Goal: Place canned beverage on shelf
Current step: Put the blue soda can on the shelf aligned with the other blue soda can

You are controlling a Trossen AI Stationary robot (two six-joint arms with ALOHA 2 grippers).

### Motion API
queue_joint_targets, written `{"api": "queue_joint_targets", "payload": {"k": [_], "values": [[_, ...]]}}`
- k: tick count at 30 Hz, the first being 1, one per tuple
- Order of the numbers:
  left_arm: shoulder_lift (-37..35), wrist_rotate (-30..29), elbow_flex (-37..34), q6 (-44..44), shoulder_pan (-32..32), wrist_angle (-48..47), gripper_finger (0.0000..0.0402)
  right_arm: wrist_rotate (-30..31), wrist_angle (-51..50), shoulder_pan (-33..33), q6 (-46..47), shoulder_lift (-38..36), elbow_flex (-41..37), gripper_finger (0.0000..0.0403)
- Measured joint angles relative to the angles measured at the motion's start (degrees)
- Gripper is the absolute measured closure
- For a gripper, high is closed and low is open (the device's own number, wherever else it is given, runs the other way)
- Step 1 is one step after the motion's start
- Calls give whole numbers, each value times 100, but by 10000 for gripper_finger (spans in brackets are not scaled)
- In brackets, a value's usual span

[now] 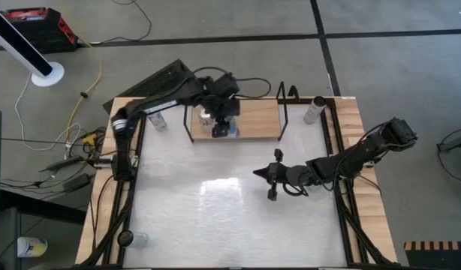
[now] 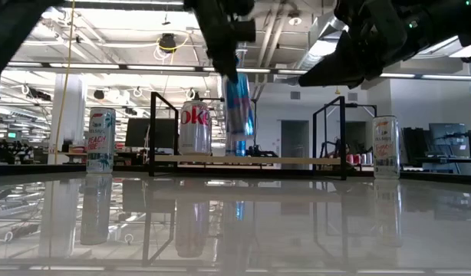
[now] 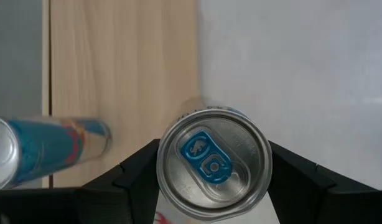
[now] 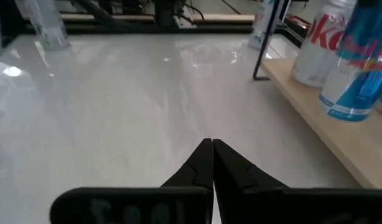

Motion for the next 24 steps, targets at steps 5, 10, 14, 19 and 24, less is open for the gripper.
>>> {"api": "queue_joint_targets", "payload": {"k": [5,10,14,19,24], "values": [[553,-70,365,33,328,1,182,7,-116,-12,0,19,0,377],[691,-223,383,49,402,-5,182,-4,-139,-54,0,85,0,377],[693,-238,383,94,413,-3,182,-11,-130,-50,0,85,0,377],[695,-282,380,110,413,-142,182,-17,-125,-50,0,85,0,376],[691,-288,397,162,389,-175,178,-22,-121,-50,2,85,0,376]]}}
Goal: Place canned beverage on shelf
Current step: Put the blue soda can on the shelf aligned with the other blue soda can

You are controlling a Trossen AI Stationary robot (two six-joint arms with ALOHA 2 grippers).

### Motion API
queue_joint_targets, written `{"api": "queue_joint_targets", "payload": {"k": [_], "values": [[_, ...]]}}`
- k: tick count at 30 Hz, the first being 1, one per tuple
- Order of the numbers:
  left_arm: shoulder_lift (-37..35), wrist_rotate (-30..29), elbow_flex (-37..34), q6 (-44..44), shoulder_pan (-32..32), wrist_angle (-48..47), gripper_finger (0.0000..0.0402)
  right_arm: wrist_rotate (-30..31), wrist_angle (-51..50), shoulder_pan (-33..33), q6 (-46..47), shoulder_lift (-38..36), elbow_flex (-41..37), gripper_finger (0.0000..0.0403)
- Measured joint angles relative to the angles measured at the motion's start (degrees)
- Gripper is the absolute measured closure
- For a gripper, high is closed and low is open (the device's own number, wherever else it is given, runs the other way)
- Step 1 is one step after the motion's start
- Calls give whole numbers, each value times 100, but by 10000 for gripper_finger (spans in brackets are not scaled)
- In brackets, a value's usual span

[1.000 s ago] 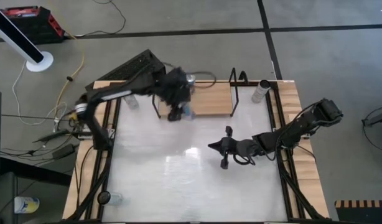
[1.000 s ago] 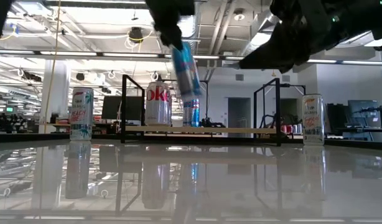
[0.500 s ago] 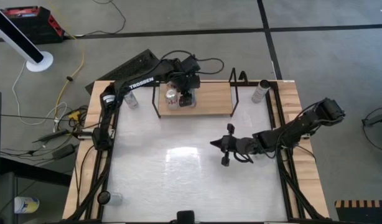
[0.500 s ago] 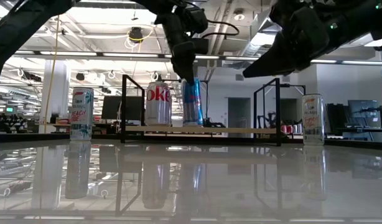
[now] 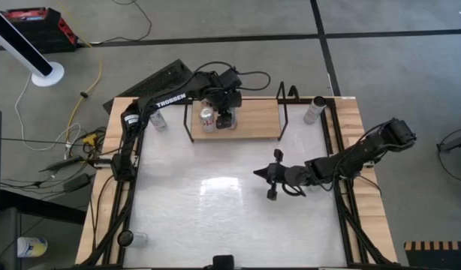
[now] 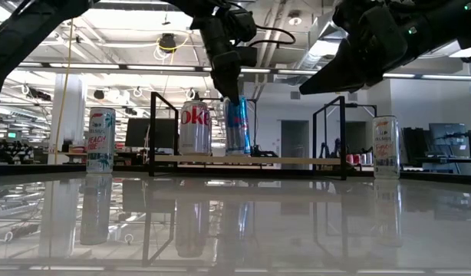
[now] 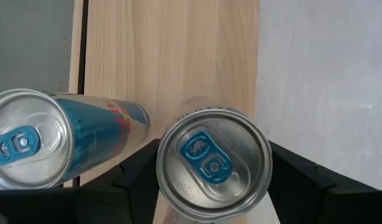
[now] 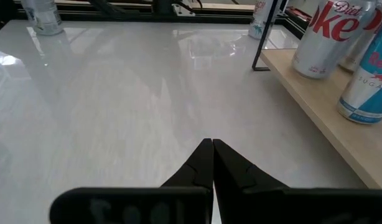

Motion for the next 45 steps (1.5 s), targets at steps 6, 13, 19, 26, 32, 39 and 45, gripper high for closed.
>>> {"api": "queue_joint_targets", "payload": {"k": [6,13,19,26,32,39,45], "values": [[0,-15,136,5,-16,-221,178,-4,-1,0,0,0,0,376],[2,-15,139,-51,-21,-167,177,-7,1,0,0,0,2,376],[2,118,145,-69,-32,-135,177,-7,-1,0,-1,0,2,376],[31,117,149,-162,-39,-90,171,-9,-1,0,-2,0,2,376],[35,118,150,-76,-112,69,139,-13,-18,0,-3,0,2,376],[35,22,158,-48,-136,76,122,-26,-67,0,-2,0,2,376],[33,-181,158,-46,-136,61,121,-28,-67,0,-2,0,2,376]]}}
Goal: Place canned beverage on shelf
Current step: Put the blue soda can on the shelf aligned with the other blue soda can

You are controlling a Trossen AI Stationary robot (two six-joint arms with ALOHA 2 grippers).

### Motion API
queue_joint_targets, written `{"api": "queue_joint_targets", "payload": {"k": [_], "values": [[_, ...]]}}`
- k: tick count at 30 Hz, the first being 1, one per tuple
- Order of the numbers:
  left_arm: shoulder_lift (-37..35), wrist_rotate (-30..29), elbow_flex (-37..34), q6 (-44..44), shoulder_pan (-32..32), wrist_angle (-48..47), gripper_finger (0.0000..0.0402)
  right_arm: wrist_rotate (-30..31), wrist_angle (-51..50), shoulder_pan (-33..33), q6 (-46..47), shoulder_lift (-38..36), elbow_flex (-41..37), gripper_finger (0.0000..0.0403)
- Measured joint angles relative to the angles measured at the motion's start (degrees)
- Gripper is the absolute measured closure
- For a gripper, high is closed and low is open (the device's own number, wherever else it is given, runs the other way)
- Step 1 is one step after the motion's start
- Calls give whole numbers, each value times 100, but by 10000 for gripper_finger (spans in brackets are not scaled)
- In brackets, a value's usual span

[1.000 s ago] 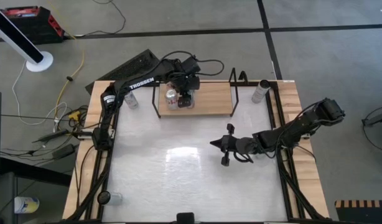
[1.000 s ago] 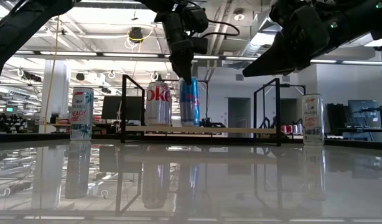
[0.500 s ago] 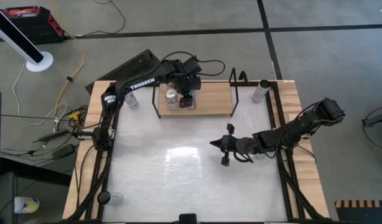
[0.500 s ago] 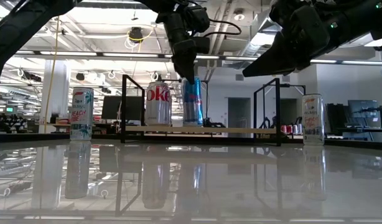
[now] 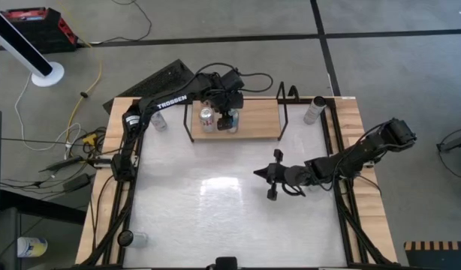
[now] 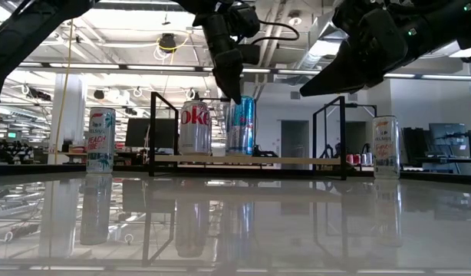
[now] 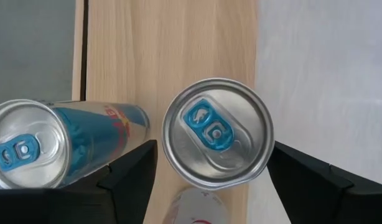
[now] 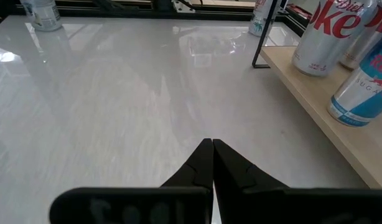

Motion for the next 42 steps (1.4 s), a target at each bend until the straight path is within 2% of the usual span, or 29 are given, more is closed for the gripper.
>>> {"api": "queue_joint_targets", "payload": {"k": [8,15,25,30,36,39,42], "values": [[0,-590,-2,-12,-2,-125,121,1,0,0,0,0,0,376],[-1,-623,15,-29,-48,-340,120,0,-2,0,0,0,0,376],[-16,-586,987,-233,-311,-960,120,2,-15,-7,0,0,0,376],[-56,-715,1503,-617,-481,-1460,120,4,69,-71,8,0,0,376],[-553,-775,1012,-1020,-810,-1777,120,17,579,-193,139,2,7,376],[-994,-818,426,-1101,-1046,-1721,120,21,691,-268,188,47,27,376],[-1653,-1172,-320,-1218,-1347,-1396,120,23,643,-347,290,286,170,378]]}}
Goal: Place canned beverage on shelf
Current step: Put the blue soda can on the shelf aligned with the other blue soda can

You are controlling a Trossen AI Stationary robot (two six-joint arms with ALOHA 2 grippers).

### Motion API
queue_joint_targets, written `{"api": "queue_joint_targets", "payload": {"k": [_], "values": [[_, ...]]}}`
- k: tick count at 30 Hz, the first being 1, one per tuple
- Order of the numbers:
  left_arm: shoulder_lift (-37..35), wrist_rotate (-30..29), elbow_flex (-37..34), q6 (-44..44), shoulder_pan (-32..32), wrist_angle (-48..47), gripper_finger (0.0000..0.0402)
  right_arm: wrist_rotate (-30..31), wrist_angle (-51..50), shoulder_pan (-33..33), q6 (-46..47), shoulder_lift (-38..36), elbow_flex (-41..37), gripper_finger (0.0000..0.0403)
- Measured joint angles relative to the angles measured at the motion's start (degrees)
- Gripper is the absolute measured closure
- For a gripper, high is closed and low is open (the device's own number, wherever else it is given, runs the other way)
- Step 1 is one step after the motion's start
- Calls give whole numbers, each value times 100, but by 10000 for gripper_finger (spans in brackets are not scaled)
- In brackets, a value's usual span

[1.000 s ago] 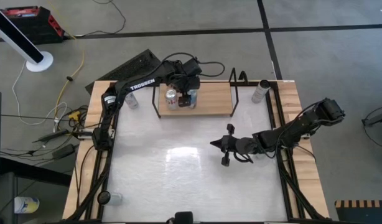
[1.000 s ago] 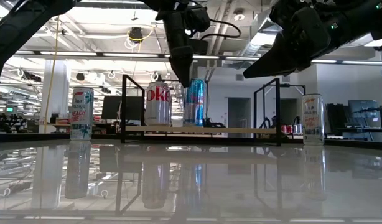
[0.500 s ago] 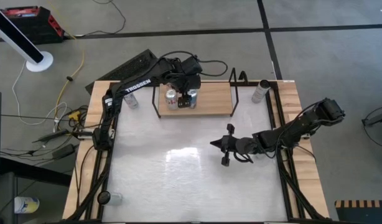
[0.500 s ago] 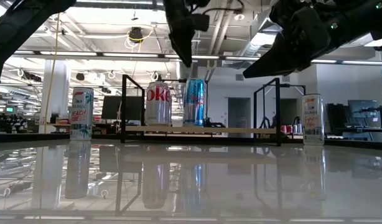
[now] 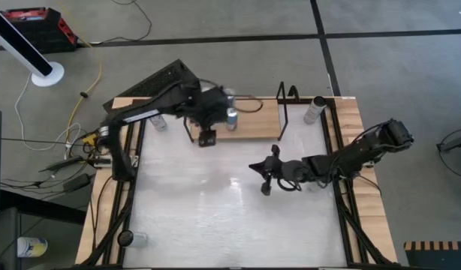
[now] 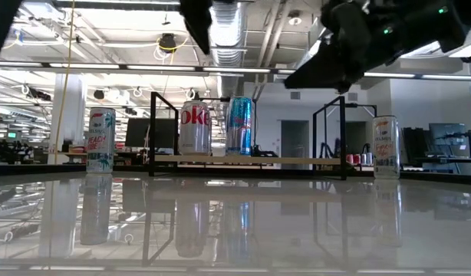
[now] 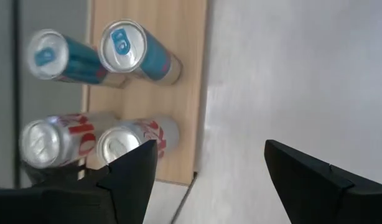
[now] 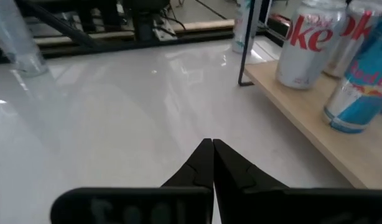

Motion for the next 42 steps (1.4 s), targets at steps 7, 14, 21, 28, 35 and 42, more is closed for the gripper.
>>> {"api": "queue_joint_targets", "payload": {"k": [7,14,21,28,35,42], "values": [[-2139,-2,-2556,-269,-614,1961,120,-4,-847,-316,16,796,954,380],[-4101,161,-5350,-682,-993,4209,120,-114,-2703,-747,100,1072,2213,380],[-5523,183,-6599,-1090,-1073,4895,120,-797,-4136,-1428,120,1055,2995,380],[-6460,313,-7289,-1300,-1073,5176,120,-1459,-4184,-2197,119,1050,3017,380],[-6866,408,-7708,-1361,-1070,5239,120,-1932,-3920,-2885,65,1165,3095,380],[-6980,511,-7780,-1366,-1070,5225,120,-2004,-4040,-3180,-78,1393,3454,380]]}}
